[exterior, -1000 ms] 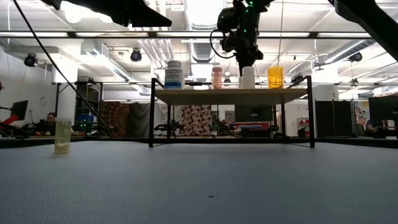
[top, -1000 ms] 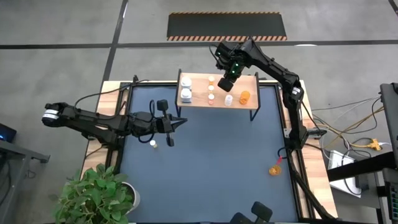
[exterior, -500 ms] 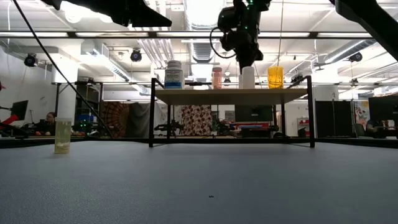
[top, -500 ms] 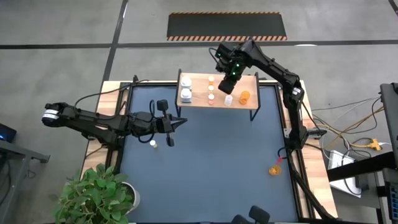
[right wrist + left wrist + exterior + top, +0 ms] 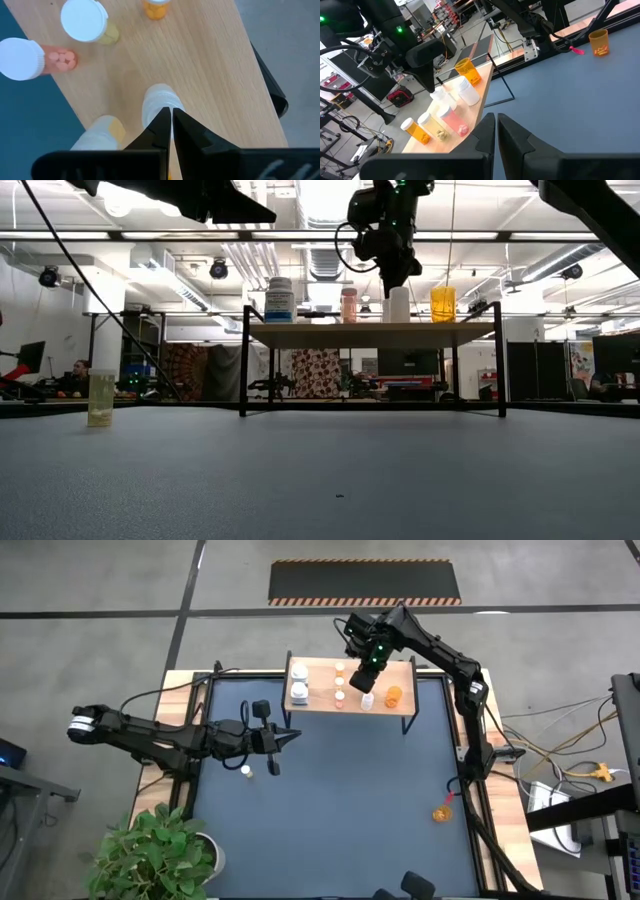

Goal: Pick and place medicine bottles onto shelf by color
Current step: Put the transparent pill bottle on the shelf

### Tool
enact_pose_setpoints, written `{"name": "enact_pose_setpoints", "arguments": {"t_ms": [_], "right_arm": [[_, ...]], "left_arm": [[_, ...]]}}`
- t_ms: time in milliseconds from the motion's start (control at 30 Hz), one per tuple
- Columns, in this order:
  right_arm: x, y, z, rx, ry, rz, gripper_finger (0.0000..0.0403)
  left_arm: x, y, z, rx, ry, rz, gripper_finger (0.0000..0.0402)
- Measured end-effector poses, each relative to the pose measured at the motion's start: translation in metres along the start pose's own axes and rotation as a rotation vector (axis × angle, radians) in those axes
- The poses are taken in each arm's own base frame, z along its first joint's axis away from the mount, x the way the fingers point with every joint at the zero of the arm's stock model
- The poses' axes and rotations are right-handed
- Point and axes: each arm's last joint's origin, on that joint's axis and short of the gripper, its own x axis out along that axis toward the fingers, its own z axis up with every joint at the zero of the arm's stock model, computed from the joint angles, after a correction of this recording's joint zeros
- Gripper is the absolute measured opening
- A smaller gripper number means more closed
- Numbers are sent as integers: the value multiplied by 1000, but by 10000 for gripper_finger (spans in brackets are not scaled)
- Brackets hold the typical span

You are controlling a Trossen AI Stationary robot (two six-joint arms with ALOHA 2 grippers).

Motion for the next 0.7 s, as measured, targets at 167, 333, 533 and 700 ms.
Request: {"name": "enact_pose_setpoints", "arguments": {"t_ms": [167, 333, 533, 700], "right_arm": [[0, 3, 0, -8, 3, -5, 13], [0, 3, 0, -6, 3, -12, 13], [-2, 3, -1, -5, -3, -15, 13], [-6, 2, -3, -4, -8, -56, 13]], "left_arm": [[0, 0, 0, 0, 0, 0, 2], [0, 0, 0, 0, 0, 0, 2], [0, 0, 0, 0, 0, 0, 2], [0, 0, 0, 0, 0, 0, 2]]}}
